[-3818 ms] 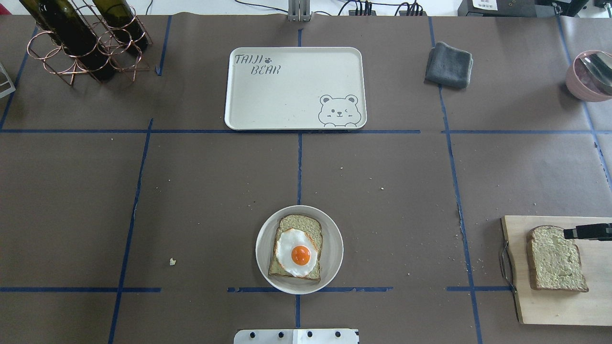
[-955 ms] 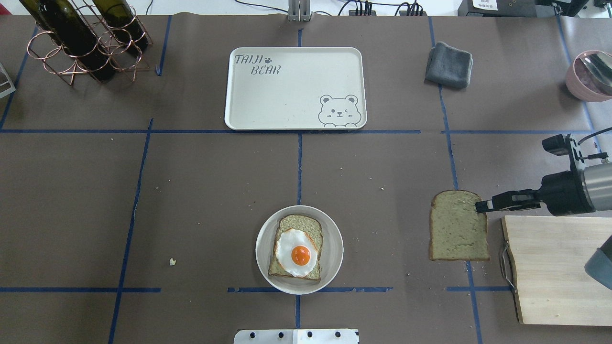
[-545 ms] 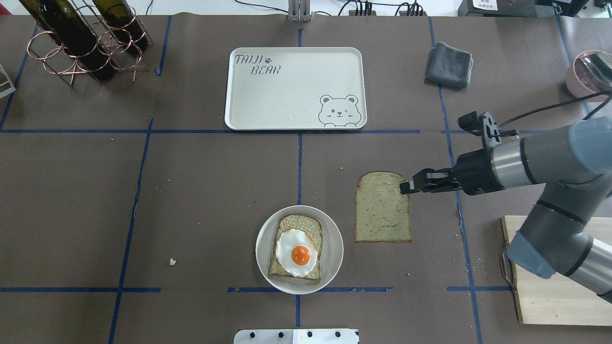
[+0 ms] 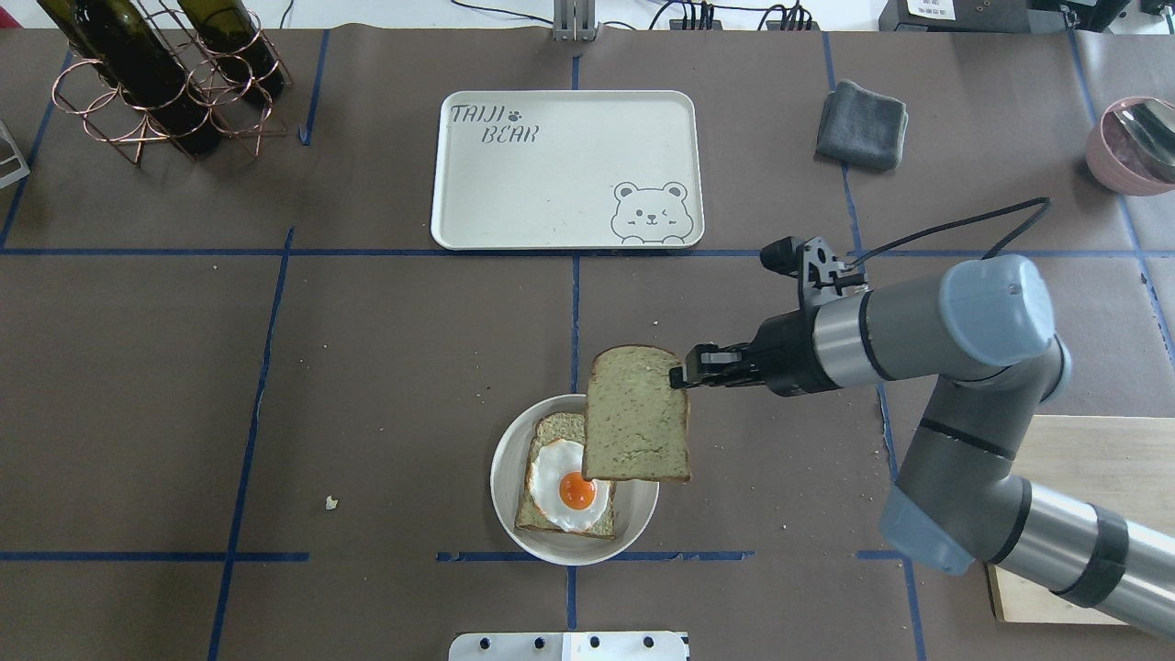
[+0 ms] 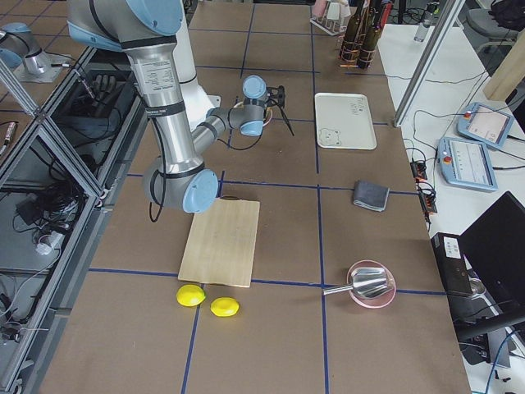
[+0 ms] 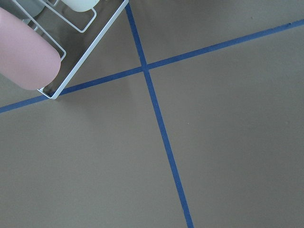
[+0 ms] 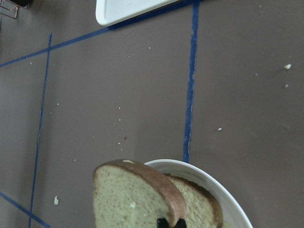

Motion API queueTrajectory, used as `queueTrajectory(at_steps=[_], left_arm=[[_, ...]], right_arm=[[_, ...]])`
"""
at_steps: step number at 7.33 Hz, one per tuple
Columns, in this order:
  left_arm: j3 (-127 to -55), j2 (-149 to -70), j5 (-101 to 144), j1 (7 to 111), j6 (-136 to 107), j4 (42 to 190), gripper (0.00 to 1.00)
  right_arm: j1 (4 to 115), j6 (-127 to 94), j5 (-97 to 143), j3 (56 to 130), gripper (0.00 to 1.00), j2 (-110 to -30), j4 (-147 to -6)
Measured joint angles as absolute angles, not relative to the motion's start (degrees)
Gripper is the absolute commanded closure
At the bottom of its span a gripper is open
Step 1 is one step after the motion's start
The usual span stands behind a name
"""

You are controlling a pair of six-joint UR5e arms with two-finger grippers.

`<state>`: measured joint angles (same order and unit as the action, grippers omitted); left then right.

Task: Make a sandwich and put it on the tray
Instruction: 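Lift the bread slice with the right gripper and carry it over the plate, then lower the bread onto the egg toast and open the right gripper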

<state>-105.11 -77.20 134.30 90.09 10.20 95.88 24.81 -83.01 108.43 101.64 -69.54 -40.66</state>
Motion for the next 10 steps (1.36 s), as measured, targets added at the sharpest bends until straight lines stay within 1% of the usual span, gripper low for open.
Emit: queueTrajectory(at_steps=[2, 4, 5, 6, 7, 10], left_arm=[[-105.09, -77.19, 134.30, 90.09, 10.20, 95.88, 0.00], [-105.05, -77.23, 134.30, 90.09, 10.20, 95.89, 0.00], [-105.08, -77.22, 134.30, 90.09, 10.20, 95.89, 0.00], [-105.10, -77.23, 134.30, 90.09, 10.20, 95.91, 0.00], [-105.11, -77.25, 134.30, 90.09, 10.20, 95.92, 0.00], [-105.46, -77.34, 134.32, 90.11, 10.16, 95.93, 0.00]], right_arm=[[21.69, -83.72, 104.35, 100.33, 1.00, -68.63, -41.71], [20.94, -83.83, 102.67, 98.75, 1.00, -68.67, -41.74], [20.88, -83.84, 102.41, 98.51, 0.96, -68.95, -41.69], [20.82, -83.85, 102.12, 98.44, 0.11, -69.12, -41.67], [20.78, -83.85, 101.67, 98.44, 0.00, -69.10, -41.70], [22.37, -83.64, 101.36, 98.83, 0.00, -69.00, -42.90]])
